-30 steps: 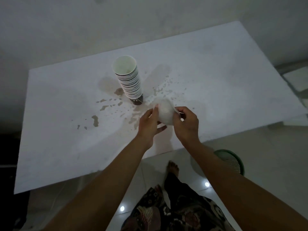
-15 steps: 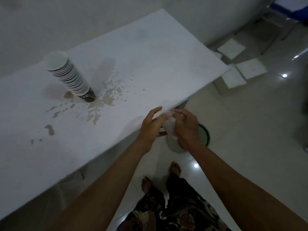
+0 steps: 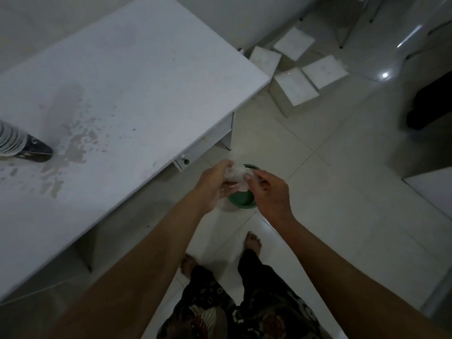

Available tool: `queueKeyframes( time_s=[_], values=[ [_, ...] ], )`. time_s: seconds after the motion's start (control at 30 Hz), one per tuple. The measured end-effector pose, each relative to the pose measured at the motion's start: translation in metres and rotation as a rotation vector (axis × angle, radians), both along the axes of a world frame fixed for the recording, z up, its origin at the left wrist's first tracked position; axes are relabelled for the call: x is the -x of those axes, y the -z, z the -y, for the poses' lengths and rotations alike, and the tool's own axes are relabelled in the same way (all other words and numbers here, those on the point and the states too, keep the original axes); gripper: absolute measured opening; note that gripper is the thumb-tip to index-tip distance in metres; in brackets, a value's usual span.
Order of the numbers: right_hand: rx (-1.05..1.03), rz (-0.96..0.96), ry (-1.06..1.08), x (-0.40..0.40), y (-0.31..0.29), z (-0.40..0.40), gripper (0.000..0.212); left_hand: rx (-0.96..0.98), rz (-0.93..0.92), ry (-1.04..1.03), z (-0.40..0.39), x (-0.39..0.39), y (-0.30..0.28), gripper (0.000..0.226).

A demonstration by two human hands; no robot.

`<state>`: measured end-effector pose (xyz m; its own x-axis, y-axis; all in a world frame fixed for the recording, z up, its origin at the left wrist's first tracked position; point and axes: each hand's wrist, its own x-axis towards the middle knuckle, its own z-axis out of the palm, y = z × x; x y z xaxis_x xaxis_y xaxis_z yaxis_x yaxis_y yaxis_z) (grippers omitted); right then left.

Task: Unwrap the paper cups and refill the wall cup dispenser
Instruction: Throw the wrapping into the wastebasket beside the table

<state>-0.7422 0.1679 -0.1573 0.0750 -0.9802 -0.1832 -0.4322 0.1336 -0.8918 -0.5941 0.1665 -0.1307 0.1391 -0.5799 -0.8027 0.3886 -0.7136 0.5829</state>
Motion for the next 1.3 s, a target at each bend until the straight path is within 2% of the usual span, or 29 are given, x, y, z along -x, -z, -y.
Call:
queueKeyframes(
  time_s=[0.1,0.2,0.3,0.37,0.43,0.57,0.67,0.9,1.0,1.17,1.3],
  values=[
    [-0.185,0.103,0.152,0.023,0.013,0.026,0.016,0.096,0.177,0.216,0.006,0.024,0.013,0.019],
    [-0.235,0.144,0.206,0.038,0.027,0.046,0.018,0.217,0.253,0.168,0.013,0.044,0.038,0.029],
    [-0.189,0.062,0.074,0.049,0.043,0.058,0.014,0.218,0.452,0.104,0.027,0.055,0.066,0.027],
    [-0.191,0.023,-0.05,0.056,0.058,0.063,0.024,0.197,0.556,0.112,0.037,0.06,0.083,0.023],
    [-0.157,-0.017,-0.12,0.064,0.078,0.069,0.035,0.176,0.554,0.105,0.051,0.065,0.099,0.021],
    [-0.175,-0.064,-0.013,0.077,0.121,0.093,0.037,0.058,0.235,0.023,0.08,0.075,0.127,0.039],
    [-0.234,-0.054,0.009,0.078,0.142,0.11,0.039,0.02,0.166,0.008,0.092,0.08,0.145,0.042],
    [-0.3,-0.095,-0.046,0.083,0.174,0.121,0.05,-0.037,0.301,0.131,0.1,0.079,0.183,0.056],
    [-0.297,-0.11,-0.054,0.086,0.173,0.123,0.048,-0.035,0.397,0.223,0.099,0.078,0.182,0.052],
    [-0.247,-0.13,-0.099,0.081,0.154,0.122,0.043,0.081,0.597,0.313,0.099,0.069,0.16,0.042],
    [-0.103,-0.139,-0.206,0.062,0.121,0.122,0.039,0.246,0.747,0.326,0.095,0.049,0.121,0.039]
  ],
)
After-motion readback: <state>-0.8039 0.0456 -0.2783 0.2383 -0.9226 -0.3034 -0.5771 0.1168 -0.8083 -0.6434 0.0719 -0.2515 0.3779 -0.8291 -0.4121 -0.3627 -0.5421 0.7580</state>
